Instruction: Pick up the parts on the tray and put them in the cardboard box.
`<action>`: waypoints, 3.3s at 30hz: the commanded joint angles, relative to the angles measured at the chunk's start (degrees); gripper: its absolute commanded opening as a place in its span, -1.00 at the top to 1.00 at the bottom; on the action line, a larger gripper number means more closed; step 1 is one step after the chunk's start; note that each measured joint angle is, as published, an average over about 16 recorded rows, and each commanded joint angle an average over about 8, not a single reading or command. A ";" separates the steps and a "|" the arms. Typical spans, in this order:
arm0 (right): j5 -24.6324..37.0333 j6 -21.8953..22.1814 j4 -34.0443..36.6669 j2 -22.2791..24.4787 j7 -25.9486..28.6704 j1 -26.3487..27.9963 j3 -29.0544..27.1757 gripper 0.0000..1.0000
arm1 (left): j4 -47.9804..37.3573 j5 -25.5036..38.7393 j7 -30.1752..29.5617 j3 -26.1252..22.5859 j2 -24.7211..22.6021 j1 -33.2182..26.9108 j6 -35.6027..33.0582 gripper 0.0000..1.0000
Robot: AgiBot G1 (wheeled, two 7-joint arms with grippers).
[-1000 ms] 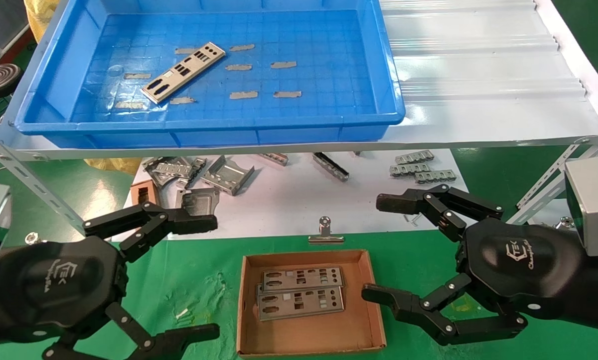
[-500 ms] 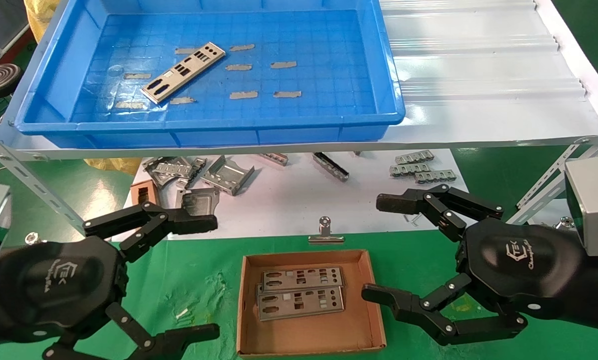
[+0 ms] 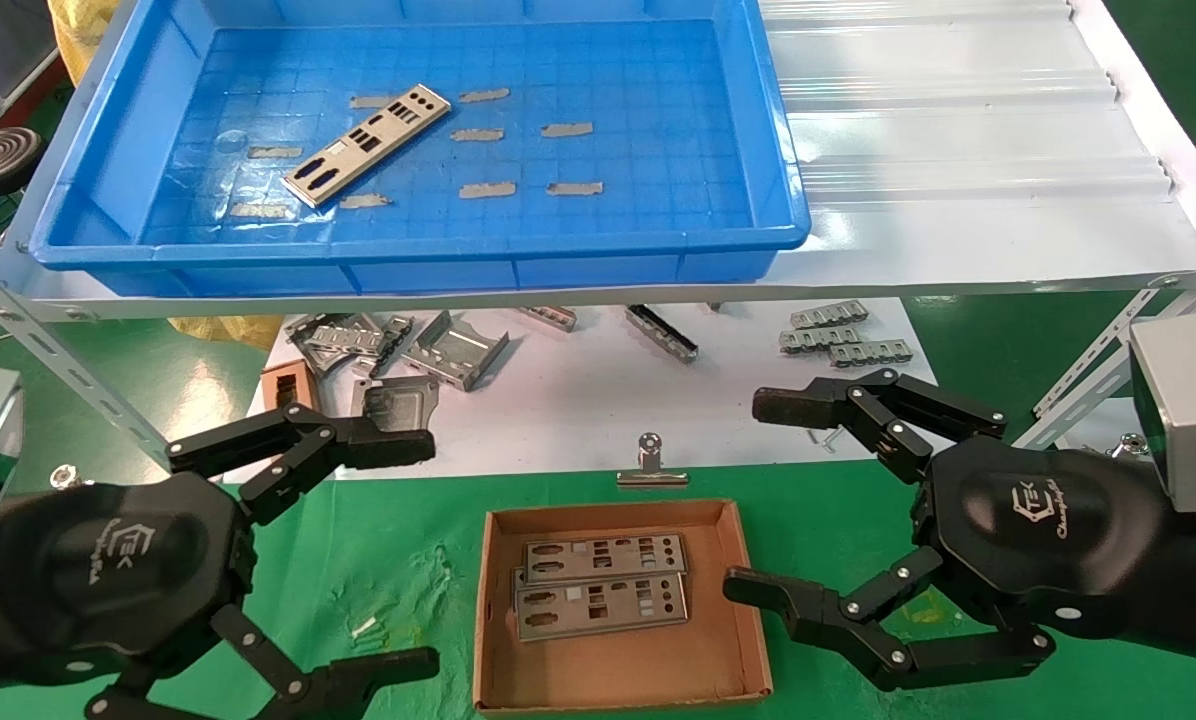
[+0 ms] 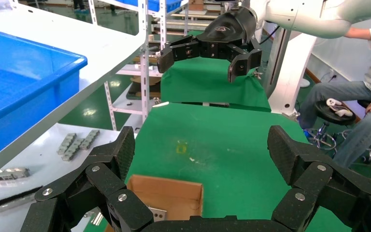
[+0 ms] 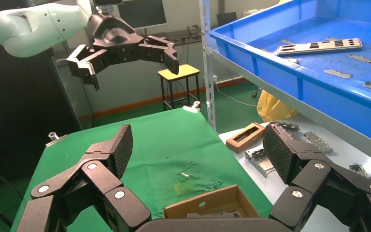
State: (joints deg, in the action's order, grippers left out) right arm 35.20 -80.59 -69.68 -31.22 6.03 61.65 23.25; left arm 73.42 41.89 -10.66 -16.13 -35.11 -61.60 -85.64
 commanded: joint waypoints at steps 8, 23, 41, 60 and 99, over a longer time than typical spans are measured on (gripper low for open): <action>0.00 0.00 0.00 0.00 0.00 0.00 0.00 -1.00 | 0.00 0.00 0.00 0.00 0.00 0.00 0.00 -1.00; 0.00 0.00 0.00 0.00 0.00 0.00 0.00 -1.00 | 0.00 0.00 0.00 0.00 0.00 0.00 0.00 -1.00; 0.00 0.00 -0.01 0.00 0.00 0.00 0.00 -1.00 | 0.00 0.00 0.00 0.00 0.00 0.00 0.00 -1.00; 0.00 0.00 -0.01 0.00 0.00 0.00 0.00 -1.00 | 0.00 0.00 0.00 0.00 0.00 0.00 0.00 -1.00; 0.00 0.00 0.00 0.00 0.00 0.00 0.00 -1.00 | 0.00 0.00 0.00 0.00 0.00 0.00 0.00 -1.00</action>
State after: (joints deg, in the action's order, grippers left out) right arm 35.20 -80.59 -69.69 -31.22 6.03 61.65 23.25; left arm 73.42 41.89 -10.66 -16.13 -35.11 -61.60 -85.64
